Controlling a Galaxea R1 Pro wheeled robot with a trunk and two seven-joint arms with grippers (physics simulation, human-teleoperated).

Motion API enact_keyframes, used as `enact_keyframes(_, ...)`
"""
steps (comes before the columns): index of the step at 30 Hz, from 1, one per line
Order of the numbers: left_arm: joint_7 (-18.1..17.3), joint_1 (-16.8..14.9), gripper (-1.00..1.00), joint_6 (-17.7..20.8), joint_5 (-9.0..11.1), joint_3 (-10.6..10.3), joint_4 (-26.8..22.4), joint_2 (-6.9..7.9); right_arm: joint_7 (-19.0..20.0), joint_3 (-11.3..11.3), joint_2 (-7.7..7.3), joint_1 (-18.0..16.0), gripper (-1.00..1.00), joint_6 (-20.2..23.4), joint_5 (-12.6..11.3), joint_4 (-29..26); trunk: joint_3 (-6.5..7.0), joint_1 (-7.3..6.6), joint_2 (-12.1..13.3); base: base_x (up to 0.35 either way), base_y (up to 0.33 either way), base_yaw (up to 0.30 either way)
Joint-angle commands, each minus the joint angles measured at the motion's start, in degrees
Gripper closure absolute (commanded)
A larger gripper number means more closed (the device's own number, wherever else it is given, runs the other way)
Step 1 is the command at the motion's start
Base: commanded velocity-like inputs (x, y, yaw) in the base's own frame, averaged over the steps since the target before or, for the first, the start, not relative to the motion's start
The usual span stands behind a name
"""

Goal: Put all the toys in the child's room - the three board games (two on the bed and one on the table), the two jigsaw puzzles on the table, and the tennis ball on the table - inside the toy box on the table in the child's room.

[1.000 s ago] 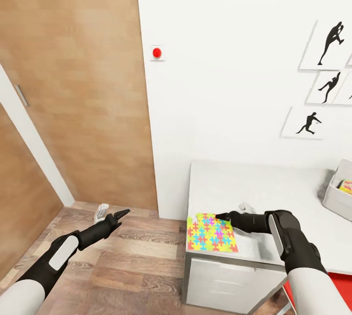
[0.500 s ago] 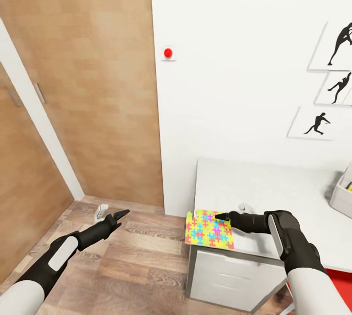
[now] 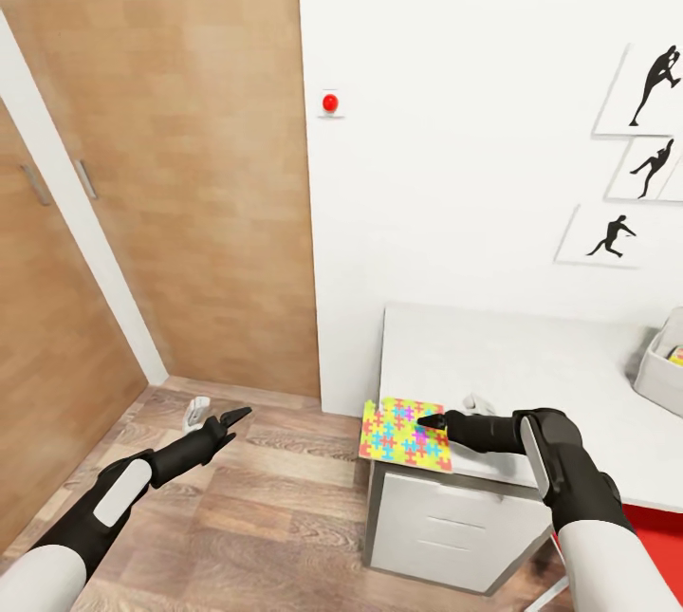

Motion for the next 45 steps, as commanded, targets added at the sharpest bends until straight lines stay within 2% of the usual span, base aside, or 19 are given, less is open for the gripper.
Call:
enact_keyframes(1, 0.0, 0.0, -1.0, 0.3, 0.5, -0.2, 0.0, 0.08, 0.3, -0.1, 0.02, 0.0, -1.0, 0.2, 2.0, 1.3, -0.07, 0.0, 0.0, -0.006, 0.038, 0.0)
enact_keyframes(9, 0.1, 0.0, -1.0, 0.1, 0.3, -0.3, 0.0, 0.03, 0.4, -0.1, 0.03, 0.0, -1.0, 0.2, 2.0, 1.3, -0.07, 0.0, 0.0, 0.016, 0.173, 0.0)
enact_keyframes(30, 0.1, 0.0, -1.0, 0.0, 0.3, -0.5, -0.1, -0.06, 0.3, -0.1, -0.07, 0.0, -1.0, 0.2, 2.0, 1.3, -0.07, 0.0, 0.0, 0.068, 0.028, 0.0)
enact_keyframes(34, 0.3, -0.1, -1.0, 0.1, 0.3, -0.5, 0.1, -0.23, 0.2, -0.3, -0.01, -0.1, -1.0, 0.2, 1.9, 1.2, -0.07, 0.0, 0.0, 0.005, 0.002, 0.0)
enact_keyframes(35, 0.4, -0.1, -1.0, 0.0, 0.3, -0.5, 0.8, -0.79, 0.2, -0.4, -0.2, -0.4, -1.0, 0.2, 1.8, 0.5, -0.07, 0.0, 0.0, 0.002, 0.001, 0.0)
enact_keyframes(37, 0.2, -0.2, -1.0, -0.4, 0.3, -0.4, 3.4, -2.6, 0.2, -0.6, -0.43, -0.8, -1.0, 0.2, 1.8, -4.2, -0.07, 0.0, 0.0, 0.001, 0.0, 0.0)
enact_keyframes(38, 0.2, -0.4, -1.0, -1.3, 0.2, -0.4, 5.4, -3.86, 0.2, -0.6, -0.52, -0.9, -1.0, 0.2, 1.8, -10.2, -0.07, 0.0, 0.0, 0.0, 0.0, 0.0)
enact_keyframes(40, 0.5, -0.6, -1.0, -6.8, 0.3, -0.2, 9.2, -6.2, 0.2, -1.2, -0.77, -0.4, -1.0, 0.2, 2.0, -23.8, -0.07, 0.0, 0.0, 0.0, 0.0, 0.0)
enact_keyframes(41, 0.5, -0.7, -1.0, -10.0, 0.2, -0.3, 10.7, -6.93, 0.3, -2.2, -1.26, 0.0, -1.0, 0.2, 2.0, -27.9, -0.07, 0.0, 0.0, 0.0, 0.0, 0.0)
enact_keyframes(42, 0.4, -0.7, -1.0, -11.2, 0.2, -0.3, 11.3, -7.19, 0.3, -2.8, -1.69, 0.1, -1.0, 0.2, 1.9, -29.3, -0.07, 0.0, 0.0, 0.0, 0.0, 0.0)
enact_keyframes(45, 0.6, -0.7, -1.0, -15.4, 0.2, -0.4, 13.2, -7.97, 0.3, -4.7, -4.2, 0.4, -1.0, -3.0, 1.8, -33.3, -0.07, 0.0, 0.0, 0.0, 0.0, 0.0)
